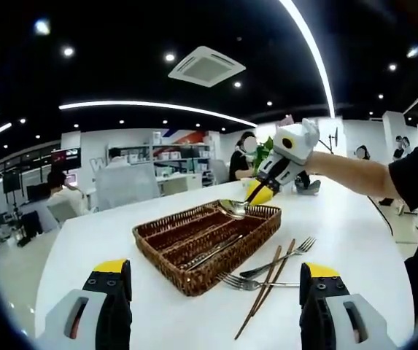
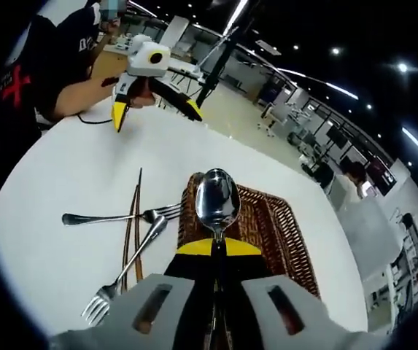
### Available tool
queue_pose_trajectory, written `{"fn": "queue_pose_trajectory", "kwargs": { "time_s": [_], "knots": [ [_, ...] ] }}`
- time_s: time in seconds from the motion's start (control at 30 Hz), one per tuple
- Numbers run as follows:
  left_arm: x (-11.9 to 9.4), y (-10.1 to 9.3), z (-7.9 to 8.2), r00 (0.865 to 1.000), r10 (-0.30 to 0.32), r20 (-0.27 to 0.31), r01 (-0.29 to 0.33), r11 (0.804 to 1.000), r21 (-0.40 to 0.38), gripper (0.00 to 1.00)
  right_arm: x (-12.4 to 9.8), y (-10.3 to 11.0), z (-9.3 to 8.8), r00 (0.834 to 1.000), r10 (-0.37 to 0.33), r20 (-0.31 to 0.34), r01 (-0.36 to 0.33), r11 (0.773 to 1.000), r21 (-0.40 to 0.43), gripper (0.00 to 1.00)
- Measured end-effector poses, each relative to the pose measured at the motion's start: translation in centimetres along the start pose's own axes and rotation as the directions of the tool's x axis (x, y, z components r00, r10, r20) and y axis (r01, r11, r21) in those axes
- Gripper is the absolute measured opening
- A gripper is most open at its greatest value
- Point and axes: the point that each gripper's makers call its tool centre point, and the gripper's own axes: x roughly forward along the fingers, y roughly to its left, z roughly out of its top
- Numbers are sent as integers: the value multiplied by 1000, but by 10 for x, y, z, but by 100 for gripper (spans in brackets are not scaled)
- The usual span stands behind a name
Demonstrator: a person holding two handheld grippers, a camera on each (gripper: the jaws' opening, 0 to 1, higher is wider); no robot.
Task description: Arrange the knives, forks, and spoons in their matching storage slots by inserting each utensil handle-first until every utensil is classified and aligned in the correct compartment
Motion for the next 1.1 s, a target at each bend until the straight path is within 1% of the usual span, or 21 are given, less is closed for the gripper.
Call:
{"fn": "queue_pose_trajectory", "kwargs": {
  "time_s": [0.13,0.23,0.37,0.43,0.47,0.5,0.53,0.63,0.8,0.97,1.1],
  "knots": [
    [0,1,0,1000,3,-3,-3,1000,4,100,7,-12,-1,1000,0,13,1,1000,-12,0],
    [-1,0,3,1000,4,2,-4,1000,7,100,12,-19,0,1000,2,26,-2,1000,1,0],
    [0,-2,5,1000,-4,3,4,1000,14,100,23,-30,-4,1000,13,15,-12,1000,-15,0],
    [0,0,4,1000,0,0,0,1000,13,100,27,-36,-6,1000,14,7,-14,1000,-21,0],
    [0,1,3,1000,3,-2,-3,1000,10,100,28,-39,-7,1000,14,8,-14,1000,-21,0],
    [0,2,3,1000,7,-3,-7,1000,8,100,31,-41,-6,1000,18,26,-17,1000,-2,0],
    [0,2,4,1000,9,-1,-9,1000,7,100,33,-44,-6,999,15,30,-15,1000,-2,0],
    [0,3,6,1000,13,7,-13,1000,8,100,40,-52,-11,1000,3,22,-3,1000,-10,0],
    [1,9,4,1000,27,1,-27,1000,3,100,51,-67,-17,1000,3,10,-3,1000,-18,0],
    [5,6,1,1000,18,-5,-18,1000,4,100,61,-88,-19,1000,-3,6,4,1000,-17,0],
    [10,5,-5,1000,8,-23,-8,1000,2,100,67,-98,-23,1000,-4,-5,4,1000,-16,0]
  ]
}}
